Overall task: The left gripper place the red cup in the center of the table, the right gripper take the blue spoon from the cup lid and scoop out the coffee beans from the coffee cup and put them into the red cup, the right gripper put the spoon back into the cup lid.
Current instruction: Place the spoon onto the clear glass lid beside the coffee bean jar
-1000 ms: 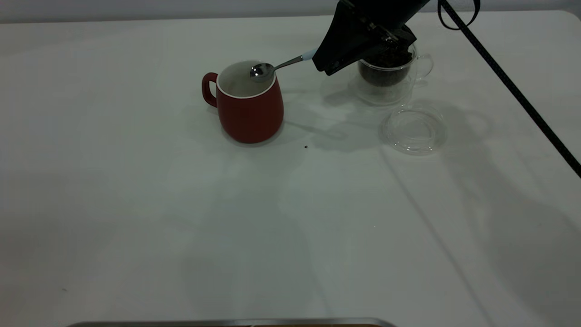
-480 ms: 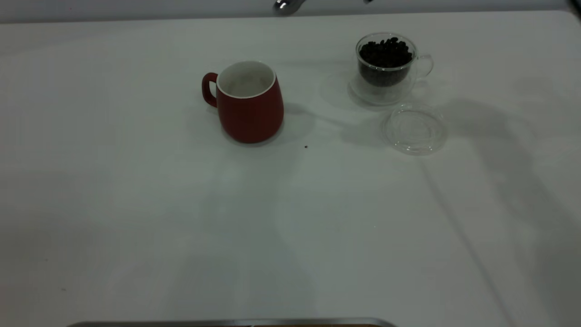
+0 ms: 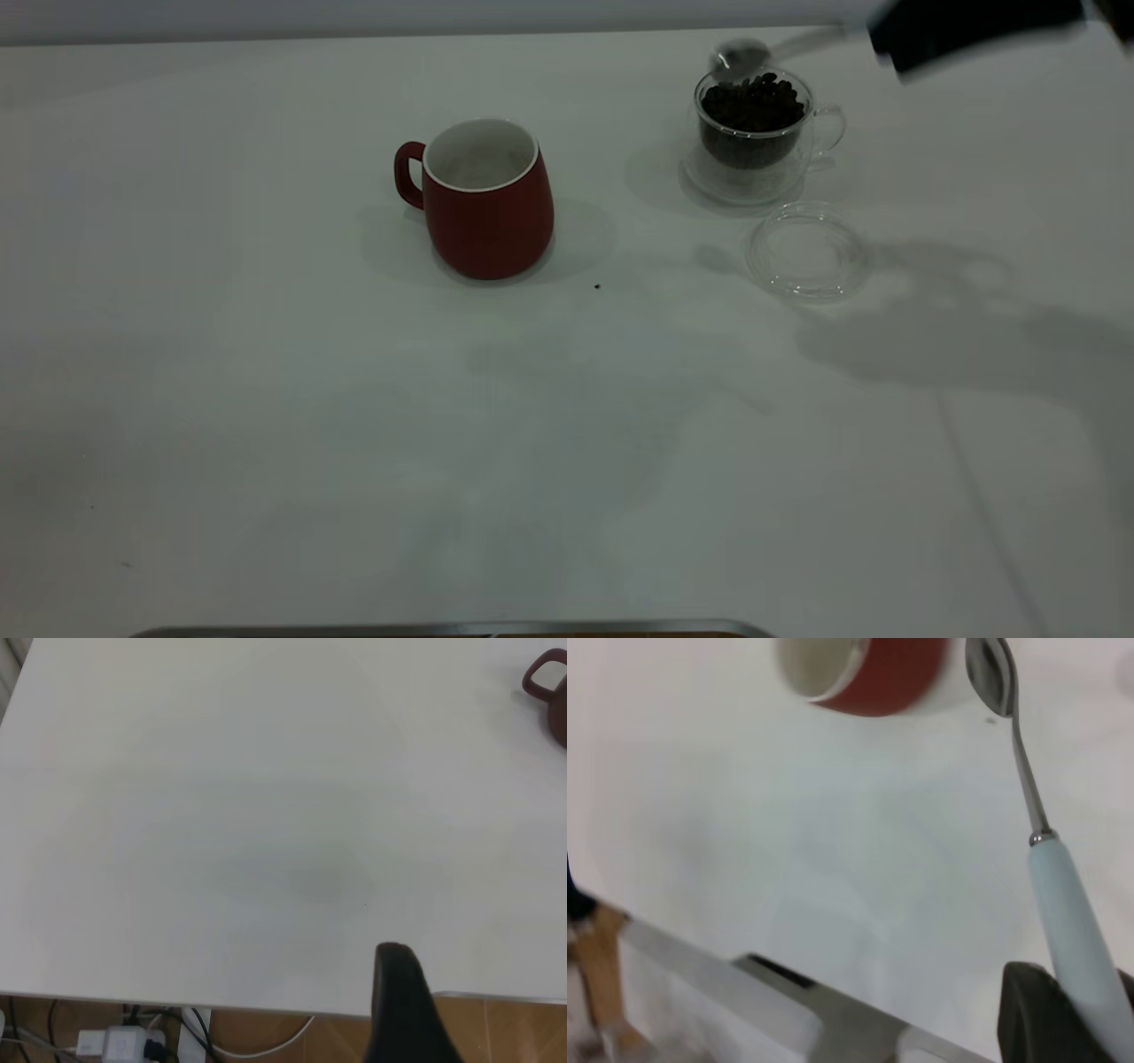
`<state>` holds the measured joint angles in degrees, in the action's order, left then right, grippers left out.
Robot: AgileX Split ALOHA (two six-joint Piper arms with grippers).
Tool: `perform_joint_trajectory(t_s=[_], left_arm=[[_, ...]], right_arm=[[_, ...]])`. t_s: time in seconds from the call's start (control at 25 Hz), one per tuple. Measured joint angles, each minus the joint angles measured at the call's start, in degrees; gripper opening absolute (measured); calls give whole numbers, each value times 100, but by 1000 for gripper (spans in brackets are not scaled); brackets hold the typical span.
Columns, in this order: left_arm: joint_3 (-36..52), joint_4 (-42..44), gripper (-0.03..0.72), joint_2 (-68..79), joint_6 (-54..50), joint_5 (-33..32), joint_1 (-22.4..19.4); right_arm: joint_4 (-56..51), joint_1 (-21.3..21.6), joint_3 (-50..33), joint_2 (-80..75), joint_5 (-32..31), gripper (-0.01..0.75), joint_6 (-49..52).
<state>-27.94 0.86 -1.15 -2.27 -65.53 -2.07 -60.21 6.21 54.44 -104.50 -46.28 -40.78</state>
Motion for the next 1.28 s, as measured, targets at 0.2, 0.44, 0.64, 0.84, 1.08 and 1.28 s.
perform_joint_trajectory(t_s=[0.2,0.44,0.64,0.84,1.08,1.28], left_arm=[[0,0,500,0,-11,0,0],[0,0,500,0,-11,0,0],[0,0,500,0,-11,0,0],[0,0,500,0,-11,0,0],[0,0,500,0,-11,0,0],[0,0,500,0,-11,0,0]], right_arm=[[-1640,189,-937,-111,488,97,-1138],[-2808,195,-1251,-905,940,97,-1678],[-3958,251,-1251,-1478,989,97,-2292],[-4253,417,-1246,-1909,994,97,-2408],[-4273,435,-1070,-2240,817,97,-2513],[-4273,435,-900,-2465,624,97,-2594]])
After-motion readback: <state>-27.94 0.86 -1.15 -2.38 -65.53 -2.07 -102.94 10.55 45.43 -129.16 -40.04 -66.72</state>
